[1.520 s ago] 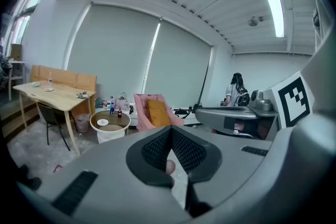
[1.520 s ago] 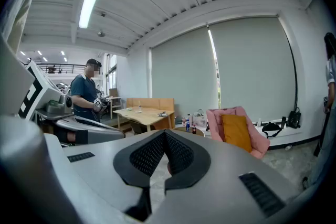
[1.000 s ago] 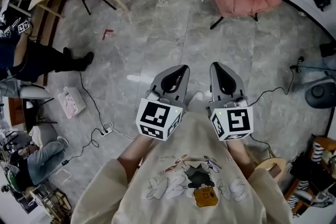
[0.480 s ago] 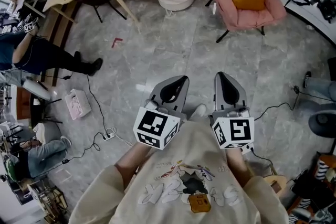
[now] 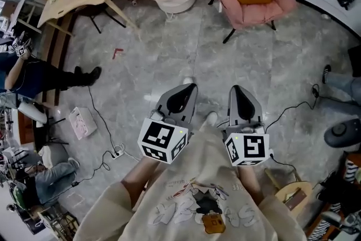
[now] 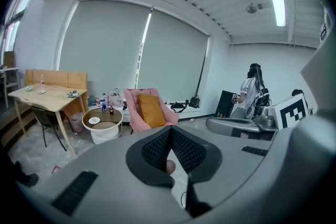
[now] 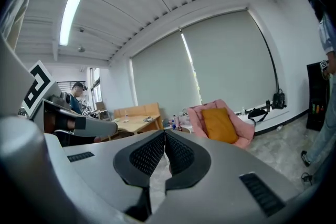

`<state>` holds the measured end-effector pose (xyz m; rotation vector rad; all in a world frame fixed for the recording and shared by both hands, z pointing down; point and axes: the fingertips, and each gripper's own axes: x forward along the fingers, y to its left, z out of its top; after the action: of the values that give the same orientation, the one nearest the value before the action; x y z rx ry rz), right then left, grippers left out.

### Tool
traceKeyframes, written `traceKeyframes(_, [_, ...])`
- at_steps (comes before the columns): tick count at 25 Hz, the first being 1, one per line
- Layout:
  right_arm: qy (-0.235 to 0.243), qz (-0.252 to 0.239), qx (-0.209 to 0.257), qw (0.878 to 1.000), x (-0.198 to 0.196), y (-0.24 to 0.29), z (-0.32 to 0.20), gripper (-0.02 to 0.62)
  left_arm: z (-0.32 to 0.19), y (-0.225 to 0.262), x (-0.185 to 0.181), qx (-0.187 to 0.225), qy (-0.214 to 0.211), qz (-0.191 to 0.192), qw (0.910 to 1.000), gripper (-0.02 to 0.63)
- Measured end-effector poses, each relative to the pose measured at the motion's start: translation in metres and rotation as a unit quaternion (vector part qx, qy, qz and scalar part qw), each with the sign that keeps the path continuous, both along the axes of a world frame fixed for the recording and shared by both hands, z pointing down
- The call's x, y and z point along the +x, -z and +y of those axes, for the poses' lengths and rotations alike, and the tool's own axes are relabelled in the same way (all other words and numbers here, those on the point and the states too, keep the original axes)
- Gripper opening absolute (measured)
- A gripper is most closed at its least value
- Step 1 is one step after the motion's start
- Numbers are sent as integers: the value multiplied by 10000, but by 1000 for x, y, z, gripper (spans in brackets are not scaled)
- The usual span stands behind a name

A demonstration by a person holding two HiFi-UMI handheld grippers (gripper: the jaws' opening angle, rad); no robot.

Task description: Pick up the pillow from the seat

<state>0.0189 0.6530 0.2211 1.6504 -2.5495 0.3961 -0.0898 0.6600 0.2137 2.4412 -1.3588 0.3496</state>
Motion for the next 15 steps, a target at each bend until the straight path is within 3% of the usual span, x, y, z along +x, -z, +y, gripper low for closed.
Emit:
traceKeyframes(7, [-237, 201, -37, 9995, 22, 1, -34, 21, -40, -6, 26, -48, -257, 287, 9992, 5])
traceKeyframes(15, [-305, 512, -354, 9976, 18, -8, -123, 21, -134, -29, 32, -350, -448, 656, 9962, 5])
